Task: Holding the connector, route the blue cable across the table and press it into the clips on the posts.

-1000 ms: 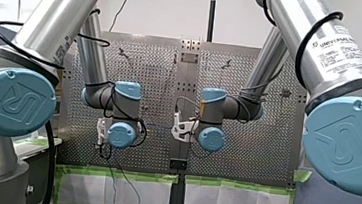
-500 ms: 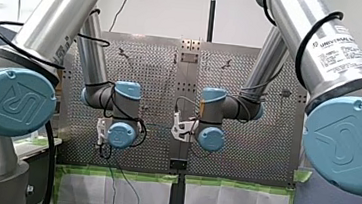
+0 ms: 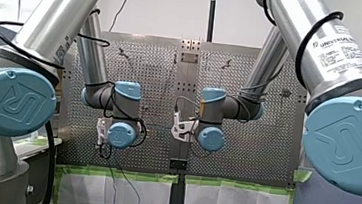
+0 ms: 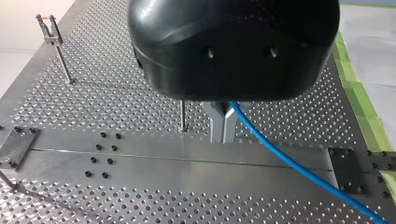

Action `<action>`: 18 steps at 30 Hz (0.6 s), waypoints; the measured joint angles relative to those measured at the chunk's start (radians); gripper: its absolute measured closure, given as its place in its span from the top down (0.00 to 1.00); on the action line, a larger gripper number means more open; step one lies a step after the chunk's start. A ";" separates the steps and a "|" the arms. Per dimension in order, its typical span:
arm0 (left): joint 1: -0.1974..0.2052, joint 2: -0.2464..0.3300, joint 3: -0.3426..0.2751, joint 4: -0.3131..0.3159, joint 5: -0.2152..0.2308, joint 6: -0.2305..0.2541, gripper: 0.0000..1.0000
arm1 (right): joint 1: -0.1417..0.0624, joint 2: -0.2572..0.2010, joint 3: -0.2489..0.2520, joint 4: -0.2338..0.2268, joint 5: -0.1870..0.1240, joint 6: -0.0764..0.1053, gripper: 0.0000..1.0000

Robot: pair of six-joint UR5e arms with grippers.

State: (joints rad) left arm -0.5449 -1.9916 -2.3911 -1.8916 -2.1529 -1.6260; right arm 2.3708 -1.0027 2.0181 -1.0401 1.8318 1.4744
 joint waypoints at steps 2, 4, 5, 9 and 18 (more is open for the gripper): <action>0.000 0.000 0.000 0.000 0.000 0.000 0.00 | 0.000 0.000 0.000 0.000 0.000 0.000 0.00; 0.000 0.000 0.000 0.000 0.000 0.000 0.00 | 0.000 0.000 0.000 0.000 0.000 0.000 0.00; 0.000 0.000 0.000 0.000 0.000 0.000 0.00 | 0.000 0.000 0.000 0.000 0.000 0.000 0.00; 0.007 0.012 -0.012 -0.012 -0.012 0.012 0.00 | 0.008 0.008 -0.007 0.008 0.008 -0.006 0.00; 0.010 0.082 -0.051 -0.089 -0.044 0.051 0.00 | 0.030 0.077 -0.017 0.077 0.046 -0.014 0.00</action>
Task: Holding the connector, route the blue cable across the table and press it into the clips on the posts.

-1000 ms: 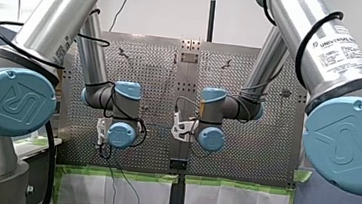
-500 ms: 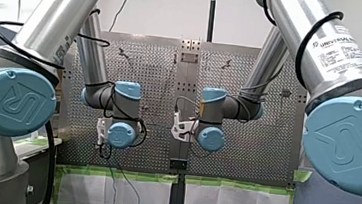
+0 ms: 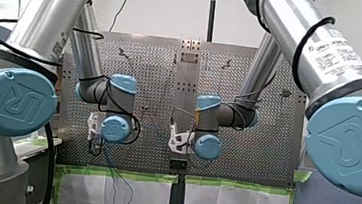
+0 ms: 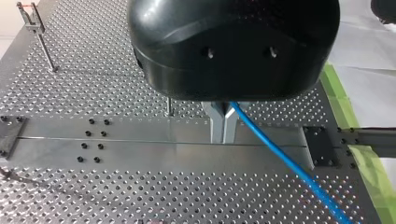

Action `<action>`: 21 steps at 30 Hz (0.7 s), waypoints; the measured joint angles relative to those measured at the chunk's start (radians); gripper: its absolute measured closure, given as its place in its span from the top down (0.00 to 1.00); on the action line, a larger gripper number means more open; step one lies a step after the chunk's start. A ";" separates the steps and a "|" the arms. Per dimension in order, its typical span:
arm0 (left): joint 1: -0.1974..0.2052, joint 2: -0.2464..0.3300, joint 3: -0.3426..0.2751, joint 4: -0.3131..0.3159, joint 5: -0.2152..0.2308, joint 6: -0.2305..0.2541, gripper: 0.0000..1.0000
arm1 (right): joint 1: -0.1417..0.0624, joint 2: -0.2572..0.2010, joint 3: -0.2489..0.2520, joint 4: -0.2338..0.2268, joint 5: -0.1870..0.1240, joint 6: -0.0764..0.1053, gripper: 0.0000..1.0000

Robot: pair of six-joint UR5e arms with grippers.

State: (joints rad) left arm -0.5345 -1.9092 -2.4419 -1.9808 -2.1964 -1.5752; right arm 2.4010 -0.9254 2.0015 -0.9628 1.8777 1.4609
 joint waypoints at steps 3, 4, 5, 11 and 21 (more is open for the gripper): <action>0.000 0.008 -0.001 -0.021 -0.001 0.001 0.00 | 0.000 0.025 0.000 0.028 0.001 0.000 0.00; 0.000 0.009 -0.001 -0.025 -0.001 0.001 0.00 | 0.000 0.030 0.000 0.038 0.001 0.000 0.00; 0.000 0.010 -0.001 -0.028 -0.001 0.001 0.00 | 0.000 0.034 0.000 0.050 0.001 0.000 0.00; 0.000 0.011 -0.001 -0.032 -0.001 0.001 0.00 | 0.001 0.040 0.000 0.083 0.002 0.000 0.00; 0.001 0.025 -0.013 -0.032 0.019 0.002 0.00 | 0.021 0.008 -0.033 0.119 -0.001 0.006 0.00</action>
State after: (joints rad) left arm -0.5339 -1.8841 -2.4552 -2.0132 -2.1778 -1.5732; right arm 2.4217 -0.9170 1.9689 -0.8439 1.8762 1.4670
